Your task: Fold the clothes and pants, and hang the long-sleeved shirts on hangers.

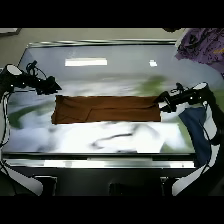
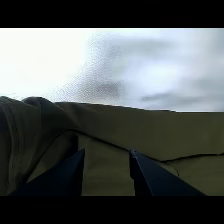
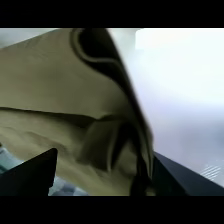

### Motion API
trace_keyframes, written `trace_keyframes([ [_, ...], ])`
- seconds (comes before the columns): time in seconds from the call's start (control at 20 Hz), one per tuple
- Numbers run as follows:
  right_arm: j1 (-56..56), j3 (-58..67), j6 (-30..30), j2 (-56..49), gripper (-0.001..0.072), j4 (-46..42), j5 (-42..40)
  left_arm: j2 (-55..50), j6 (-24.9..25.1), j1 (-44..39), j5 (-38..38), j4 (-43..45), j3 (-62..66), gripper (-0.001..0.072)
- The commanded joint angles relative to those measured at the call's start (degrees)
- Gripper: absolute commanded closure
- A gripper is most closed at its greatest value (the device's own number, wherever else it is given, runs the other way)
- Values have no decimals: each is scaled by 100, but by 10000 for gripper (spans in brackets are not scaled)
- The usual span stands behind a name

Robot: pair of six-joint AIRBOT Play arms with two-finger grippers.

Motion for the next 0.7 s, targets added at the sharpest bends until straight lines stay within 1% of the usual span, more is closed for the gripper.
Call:
trace_keyframes([
  [0.0,299,-4,-39,-118,165,-122,-356,4,-2,0,-13,-2,7,367],
  [0.05,374,-2,-42,-118,273,-138,-389,4,-4,-7,-11,-4,7,366],
  [0.1,424,-2,-39,-111,488,-166,-389,7,-2,-9,-13,-17,7,367],
  [0.15,433,-2,11,-76,662,-186,-389,13,0,-9,-11,-87,7,367],
  [0.2,433,-2,24,13,680,-199,-431,17,0,-7,-9,-203,7,367],
  [0.25,431,2,87,190,681,-313,-540,17,0,-7,-7,-341,7,368],
  [0.35,433,4,538,673,682,-859,-719,17,-2,-76,11,-601,7,375],
  [0.45,435,4,793,1207,682,-1285,-636,2,-42,-330,55,-667,7,398],
  [0.5,450,4,887,1453,682,-1443,-562,-15,-39,-507,55,-667,4,568],
  [0.55,463,4,979,1700,681,-1569,-490,-50,-68,-739,94,-667,4,690],
  [0.65,494,4,1224,2118,681,-1873,-378,-142,-437,-1246,402,-667,-11,690],
])
